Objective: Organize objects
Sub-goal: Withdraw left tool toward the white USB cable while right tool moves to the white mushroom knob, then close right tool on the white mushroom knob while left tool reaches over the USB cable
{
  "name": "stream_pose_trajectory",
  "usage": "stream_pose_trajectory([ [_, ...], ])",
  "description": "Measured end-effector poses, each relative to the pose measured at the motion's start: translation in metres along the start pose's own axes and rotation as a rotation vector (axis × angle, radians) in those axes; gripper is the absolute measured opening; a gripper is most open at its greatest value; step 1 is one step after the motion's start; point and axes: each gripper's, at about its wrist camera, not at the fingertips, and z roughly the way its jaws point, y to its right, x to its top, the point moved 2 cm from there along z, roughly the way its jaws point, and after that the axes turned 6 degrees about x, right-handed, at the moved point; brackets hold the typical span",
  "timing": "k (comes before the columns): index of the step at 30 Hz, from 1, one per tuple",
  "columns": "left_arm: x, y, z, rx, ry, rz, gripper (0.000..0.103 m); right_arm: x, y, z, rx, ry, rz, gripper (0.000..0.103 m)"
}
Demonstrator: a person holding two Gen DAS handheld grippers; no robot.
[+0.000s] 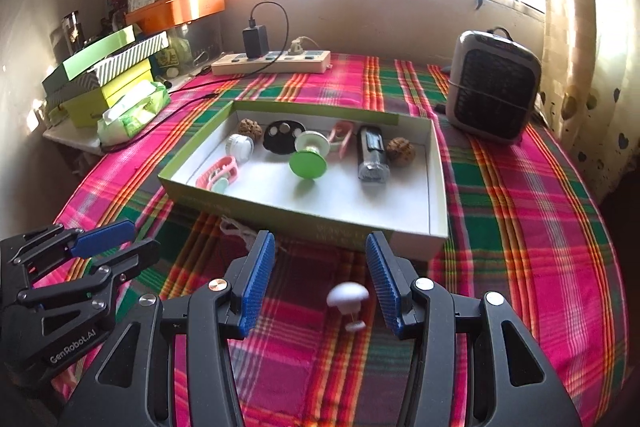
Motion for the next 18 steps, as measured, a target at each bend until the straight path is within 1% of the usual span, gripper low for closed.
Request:
stream_pose_trajectory([
  [6, -0.007, 0.005, 0.005, -0.033, -0.021, 0.003, 0.034, -0.011, 0.011, -0.006, -0.048, -0.001, 0.001, 0.049],
  [14, -0.007, 0.010, 0.014, -0.062, -0.030, -0.008, 0.035, -0.025, 0.025, -0.003, -0.062, -0.046, 0.014, 0.049],
  [18, -0.007, 0.014, 0.017, -0.070, -0.037, 0.004, 0.035, -0.028, 0.027, 0.003, -0.049, -0.068, 0.022, 0.049],
])
